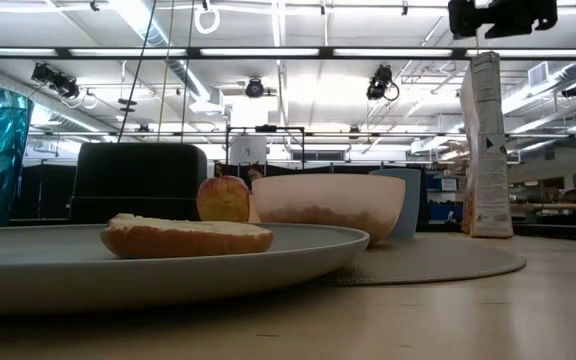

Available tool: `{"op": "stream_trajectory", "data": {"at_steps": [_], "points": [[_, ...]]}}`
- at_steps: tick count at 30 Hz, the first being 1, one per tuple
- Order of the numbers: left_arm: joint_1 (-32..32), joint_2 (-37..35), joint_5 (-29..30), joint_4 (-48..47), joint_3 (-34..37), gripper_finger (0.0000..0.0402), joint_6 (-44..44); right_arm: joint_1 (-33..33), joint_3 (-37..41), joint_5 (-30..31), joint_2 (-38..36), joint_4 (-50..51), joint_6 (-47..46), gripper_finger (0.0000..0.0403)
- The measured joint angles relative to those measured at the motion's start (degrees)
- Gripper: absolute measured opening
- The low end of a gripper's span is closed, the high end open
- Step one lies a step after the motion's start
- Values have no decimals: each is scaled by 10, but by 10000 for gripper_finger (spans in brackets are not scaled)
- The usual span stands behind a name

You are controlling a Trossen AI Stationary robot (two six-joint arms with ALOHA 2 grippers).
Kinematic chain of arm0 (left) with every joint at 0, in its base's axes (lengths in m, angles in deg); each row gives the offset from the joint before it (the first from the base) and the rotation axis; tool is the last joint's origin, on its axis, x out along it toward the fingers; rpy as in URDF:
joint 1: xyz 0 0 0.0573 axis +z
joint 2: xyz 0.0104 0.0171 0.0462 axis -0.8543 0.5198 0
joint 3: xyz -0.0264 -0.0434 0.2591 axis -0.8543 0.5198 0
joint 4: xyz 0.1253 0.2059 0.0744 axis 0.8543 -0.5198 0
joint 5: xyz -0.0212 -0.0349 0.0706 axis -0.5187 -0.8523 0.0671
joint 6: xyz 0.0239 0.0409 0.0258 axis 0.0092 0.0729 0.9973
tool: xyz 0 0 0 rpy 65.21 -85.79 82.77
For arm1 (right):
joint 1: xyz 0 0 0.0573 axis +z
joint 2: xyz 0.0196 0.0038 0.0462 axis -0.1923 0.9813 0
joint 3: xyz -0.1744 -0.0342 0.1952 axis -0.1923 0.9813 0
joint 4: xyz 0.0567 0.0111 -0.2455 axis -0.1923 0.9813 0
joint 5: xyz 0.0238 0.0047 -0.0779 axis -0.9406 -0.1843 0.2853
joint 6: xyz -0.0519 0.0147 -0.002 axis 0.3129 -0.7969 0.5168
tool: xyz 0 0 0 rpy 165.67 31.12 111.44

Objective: Arrange a breakfast setting
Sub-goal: Put the black spoon on the gray placemat to the right of the pink bowl

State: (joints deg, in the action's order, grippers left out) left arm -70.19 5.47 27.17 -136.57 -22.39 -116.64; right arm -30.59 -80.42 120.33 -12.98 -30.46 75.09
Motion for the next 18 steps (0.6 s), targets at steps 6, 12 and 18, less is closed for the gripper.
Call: {"op": "stream_trajectory", "data": {"at_steps": [6,12,18], "points": [[0,0,0,0,0,247,2,16,0,-22,0,-87,62,323],[0,0,0,0,0,247,11,60,0,-98,1,-130,56,323],[0,0,0,0,0,247,38,88,-2,-345,16,-132,0,323]]}}
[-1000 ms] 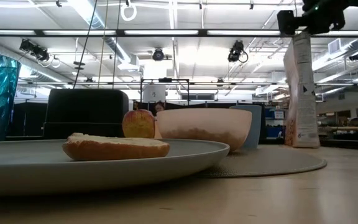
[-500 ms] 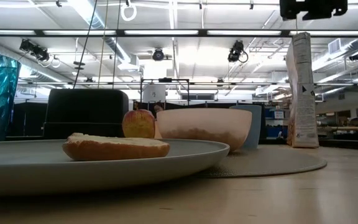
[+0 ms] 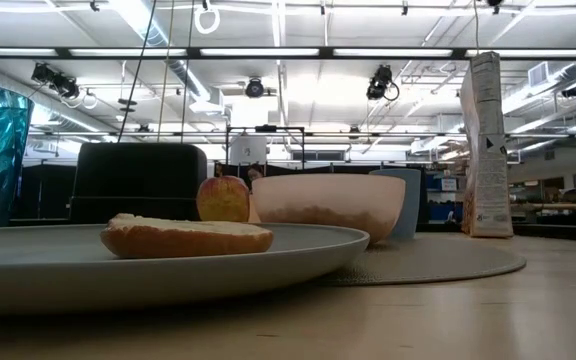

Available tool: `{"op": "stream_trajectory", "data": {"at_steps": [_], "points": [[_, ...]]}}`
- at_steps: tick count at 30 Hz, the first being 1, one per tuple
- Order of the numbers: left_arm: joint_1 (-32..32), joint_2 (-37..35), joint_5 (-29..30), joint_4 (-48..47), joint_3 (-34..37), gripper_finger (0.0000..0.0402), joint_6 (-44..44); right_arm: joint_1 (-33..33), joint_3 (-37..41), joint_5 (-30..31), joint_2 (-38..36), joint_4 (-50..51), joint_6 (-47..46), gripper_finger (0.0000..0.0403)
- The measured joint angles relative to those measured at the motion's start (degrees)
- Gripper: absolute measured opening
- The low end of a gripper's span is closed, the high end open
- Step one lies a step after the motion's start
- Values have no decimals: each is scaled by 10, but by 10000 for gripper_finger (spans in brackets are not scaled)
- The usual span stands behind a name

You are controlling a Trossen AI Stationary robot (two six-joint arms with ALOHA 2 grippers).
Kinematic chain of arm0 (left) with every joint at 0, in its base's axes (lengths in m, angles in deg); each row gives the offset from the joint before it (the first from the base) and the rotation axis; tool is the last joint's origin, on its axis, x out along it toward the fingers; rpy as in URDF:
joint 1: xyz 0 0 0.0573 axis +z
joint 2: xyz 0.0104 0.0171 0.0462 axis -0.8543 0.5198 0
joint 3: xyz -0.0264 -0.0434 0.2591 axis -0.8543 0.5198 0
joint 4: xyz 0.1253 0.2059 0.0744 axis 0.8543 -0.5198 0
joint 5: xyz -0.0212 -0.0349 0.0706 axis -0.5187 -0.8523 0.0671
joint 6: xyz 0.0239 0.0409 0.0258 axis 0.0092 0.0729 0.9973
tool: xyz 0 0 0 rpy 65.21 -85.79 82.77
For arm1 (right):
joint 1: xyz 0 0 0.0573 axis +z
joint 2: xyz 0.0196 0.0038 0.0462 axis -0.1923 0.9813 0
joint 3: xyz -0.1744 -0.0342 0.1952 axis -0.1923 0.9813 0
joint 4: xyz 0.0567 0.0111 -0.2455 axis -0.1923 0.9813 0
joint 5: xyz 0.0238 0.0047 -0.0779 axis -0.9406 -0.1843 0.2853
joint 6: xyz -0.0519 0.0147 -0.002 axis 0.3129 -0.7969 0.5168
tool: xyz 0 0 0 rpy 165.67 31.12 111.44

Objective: Arrange a breakfast setting
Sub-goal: Put the black spoon on the gray placemat to the right of the pink bowl

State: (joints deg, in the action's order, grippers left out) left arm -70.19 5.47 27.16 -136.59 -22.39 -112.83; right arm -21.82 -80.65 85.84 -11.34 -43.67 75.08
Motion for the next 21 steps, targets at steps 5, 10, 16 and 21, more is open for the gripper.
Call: {"op": "stream_trajectory", "data": {"at_steps": [5,10,16,21], "points": [[0,0,-29,-1,0,247,-3,38,-52,-50,64,32,-22,323],[-17,-14,-53,-59,0,247,-48,79,-138,-63,147,90,-17,323],[-72,-24,-135,-221,-1,247,-129,106,-193,-85,224,122,-16,323],[-130,-26,-175,-363,0,247,-174,120,-202,-87,263,122,-12,323]]}}
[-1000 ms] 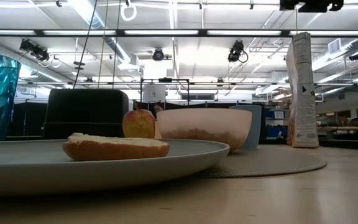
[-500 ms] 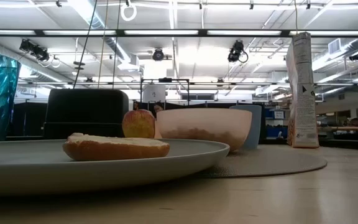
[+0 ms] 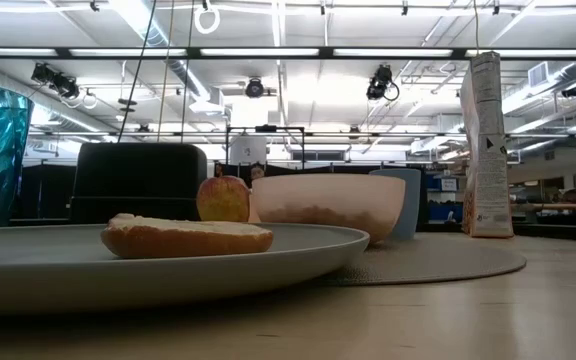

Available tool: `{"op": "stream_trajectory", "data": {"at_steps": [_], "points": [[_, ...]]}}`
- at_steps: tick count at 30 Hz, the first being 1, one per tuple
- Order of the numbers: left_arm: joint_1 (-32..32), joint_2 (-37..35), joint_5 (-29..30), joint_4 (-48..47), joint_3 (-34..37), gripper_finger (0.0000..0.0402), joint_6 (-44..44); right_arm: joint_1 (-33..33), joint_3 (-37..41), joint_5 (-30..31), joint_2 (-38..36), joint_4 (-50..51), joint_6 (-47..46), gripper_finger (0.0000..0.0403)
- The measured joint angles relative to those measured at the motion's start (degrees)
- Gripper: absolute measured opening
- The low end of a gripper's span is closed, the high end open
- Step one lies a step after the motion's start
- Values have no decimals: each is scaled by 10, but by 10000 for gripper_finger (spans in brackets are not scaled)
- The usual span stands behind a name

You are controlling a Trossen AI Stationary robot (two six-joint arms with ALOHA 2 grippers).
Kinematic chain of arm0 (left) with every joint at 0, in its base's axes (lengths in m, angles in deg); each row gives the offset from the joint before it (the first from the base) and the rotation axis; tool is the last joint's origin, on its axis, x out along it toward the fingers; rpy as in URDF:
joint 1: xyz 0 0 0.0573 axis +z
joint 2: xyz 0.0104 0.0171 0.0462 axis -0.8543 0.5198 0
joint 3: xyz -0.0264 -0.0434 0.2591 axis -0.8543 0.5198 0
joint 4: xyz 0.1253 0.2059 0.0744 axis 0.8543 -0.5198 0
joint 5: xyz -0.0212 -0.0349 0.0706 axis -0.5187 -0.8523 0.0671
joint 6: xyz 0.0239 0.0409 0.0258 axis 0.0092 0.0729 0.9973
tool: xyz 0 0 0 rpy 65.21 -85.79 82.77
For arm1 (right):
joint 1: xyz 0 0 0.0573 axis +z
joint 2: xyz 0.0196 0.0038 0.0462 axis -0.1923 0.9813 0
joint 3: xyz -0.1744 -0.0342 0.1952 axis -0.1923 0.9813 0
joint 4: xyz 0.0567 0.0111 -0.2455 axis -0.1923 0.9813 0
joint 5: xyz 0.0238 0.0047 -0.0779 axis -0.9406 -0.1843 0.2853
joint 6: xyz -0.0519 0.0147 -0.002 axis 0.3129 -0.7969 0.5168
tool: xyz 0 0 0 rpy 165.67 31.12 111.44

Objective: Arrange a breakfast setting
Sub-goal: Put the black spoon on the gray placemat to the right of the pink bowl

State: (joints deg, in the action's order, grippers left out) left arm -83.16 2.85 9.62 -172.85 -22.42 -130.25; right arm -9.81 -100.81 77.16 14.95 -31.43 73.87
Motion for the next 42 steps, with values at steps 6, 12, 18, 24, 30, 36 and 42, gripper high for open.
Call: {"op": "stream_trajectory", "data": {"at_steps": [6,12,18,24,30,36,42], "points": [[-65,-33,-26,5,56,247,48,21,-1,13,31,-6,0,323],[-102,-136,-69,0,202,246,70,50,-1,79,78,-56,0,323],[-115,-249,-72,1,281,246,129,70,-1,155,139,-98,-9,323],[-99,-319,-94,0,346,246,195,85,-1,195,192,-139,-54,323],[-70,-326,-106,1,423,246,221,78,-1,197,227,-172,-76,323],[-58,-319,-108,1,449,241,216,53,-1,165,238,-188,-85,323],[-58,-319,-118,1,449,176,207,29,-1,132,239,-192,-113,323]]}}
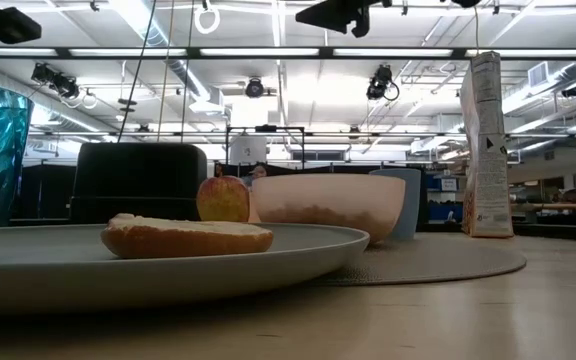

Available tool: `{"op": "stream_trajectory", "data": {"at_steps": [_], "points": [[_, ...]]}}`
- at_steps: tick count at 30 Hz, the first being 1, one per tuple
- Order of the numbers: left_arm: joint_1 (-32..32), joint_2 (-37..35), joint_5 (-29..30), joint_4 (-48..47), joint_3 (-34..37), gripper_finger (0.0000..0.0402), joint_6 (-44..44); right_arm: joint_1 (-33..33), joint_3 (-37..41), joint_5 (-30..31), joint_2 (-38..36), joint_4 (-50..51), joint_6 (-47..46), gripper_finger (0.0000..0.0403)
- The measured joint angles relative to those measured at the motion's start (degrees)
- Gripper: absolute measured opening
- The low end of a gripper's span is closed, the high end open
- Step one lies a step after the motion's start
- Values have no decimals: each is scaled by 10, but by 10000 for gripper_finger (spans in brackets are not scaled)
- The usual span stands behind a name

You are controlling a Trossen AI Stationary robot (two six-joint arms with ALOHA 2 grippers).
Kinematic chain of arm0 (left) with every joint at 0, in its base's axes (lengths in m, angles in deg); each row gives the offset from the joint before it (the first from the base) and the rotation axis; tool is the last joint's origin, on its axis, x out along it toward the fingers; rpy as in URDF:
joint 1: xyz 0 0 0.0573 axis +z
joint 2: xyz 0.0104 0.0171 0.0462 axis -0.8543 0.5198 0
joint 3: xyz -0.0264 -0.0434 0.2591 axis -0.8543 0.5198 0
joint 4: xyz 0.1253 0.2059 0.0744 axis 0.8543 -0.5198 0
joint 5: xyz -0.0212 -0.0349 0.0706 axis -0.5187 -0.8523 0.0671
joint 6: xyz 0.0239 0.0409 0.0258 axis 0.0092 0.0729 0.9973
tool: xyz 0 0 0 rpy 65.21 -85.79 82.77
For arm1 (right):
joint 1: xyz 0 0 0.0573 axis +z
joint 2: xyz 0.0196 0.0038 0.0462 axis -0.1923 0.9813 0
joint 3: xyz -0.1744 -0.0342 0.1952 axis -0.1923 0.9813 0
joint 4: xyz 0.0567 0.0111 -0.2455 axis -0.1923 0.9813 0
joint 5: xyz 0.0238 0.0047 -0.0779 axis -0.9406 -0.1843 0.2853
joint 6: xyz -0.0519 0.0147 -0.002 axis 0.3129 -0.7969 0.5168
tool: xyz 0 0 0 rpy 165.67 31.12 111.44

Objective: Arrange a breakfast setting
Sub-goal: Put the black spoon on the gray placemat to the right of the pink bowl

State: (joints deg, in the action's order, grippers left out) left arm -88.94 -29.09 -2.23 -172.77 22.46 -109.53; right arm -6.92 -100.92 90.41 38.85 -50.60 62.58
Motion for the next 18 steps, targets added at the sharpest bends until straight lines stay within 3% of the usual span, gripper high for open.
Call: {"op": "stream_trajectory", "data": {"at_steps": [9,18], "points": [[0,0,-1,0,0,76,-38,-13,0,-13,0,-8,-6,323],[0,0,-1,0,0,37,-65,-13,0,-14,0,-8,-54,323]]}}
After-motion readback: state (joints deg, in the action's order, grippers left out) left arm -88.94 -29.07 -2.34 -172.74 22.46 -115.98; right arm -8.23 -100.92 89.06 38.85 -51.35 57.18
